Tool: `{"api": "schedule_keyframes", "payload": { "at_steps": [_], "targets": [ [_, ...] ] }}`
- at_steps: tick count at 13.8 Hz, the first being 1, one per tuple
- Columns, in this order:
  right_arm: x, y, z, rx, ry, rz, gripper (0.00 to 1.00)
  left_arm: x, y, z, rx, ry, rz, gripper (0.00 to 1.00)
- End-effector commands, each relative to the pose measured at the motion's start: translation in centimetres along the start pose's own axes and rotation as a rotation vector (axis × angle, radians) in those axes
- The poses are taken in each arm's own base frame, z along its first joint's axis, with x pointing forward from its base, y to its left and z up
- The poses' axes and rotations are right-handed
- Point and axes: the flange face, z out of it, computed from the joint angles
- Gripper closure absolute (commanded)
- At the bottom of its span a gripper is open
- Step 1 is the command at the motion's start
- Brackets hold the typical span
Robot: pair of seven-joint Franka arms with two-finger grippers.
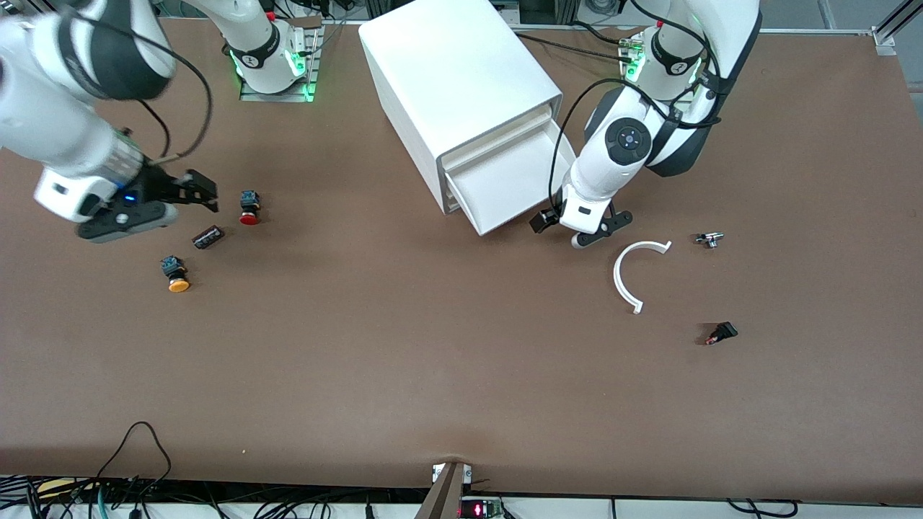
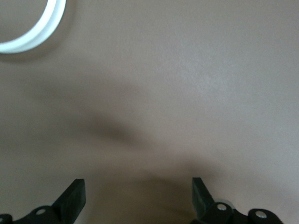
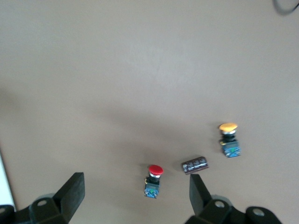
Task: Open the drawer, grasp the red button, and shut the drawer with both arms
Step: 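Push the drawer closed with the left gripper while the right gripper withdraws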
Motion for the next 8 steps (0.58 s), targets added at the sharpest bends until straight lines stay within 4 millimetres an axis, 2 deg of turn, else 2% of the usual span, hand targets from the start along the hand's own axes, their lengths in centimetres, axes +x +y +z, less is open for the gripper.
{"api": "schedule_keyframes", "payload": {
  "at_steps": [1,5,8],
  "targets": [
    [1.9,0.1,-3.8,-0.006,0.020,-0.089,0.01,-2.5,1.1,-0.2,-0.009,-0.012,-0.027,0.00],
    [1.7,1.0,-8.2,-0.013,0.045,-0.124,0.01,-6.0,2.4,0.4,-0.003,-0.035,-0.049,0.00],
    [1.3,2.1,-9.1,-0.019,0.047,-0.167,0.01,-8.2,3.2,0.9,0.002,-0.050,-0.056,0.00]
  ]
}}
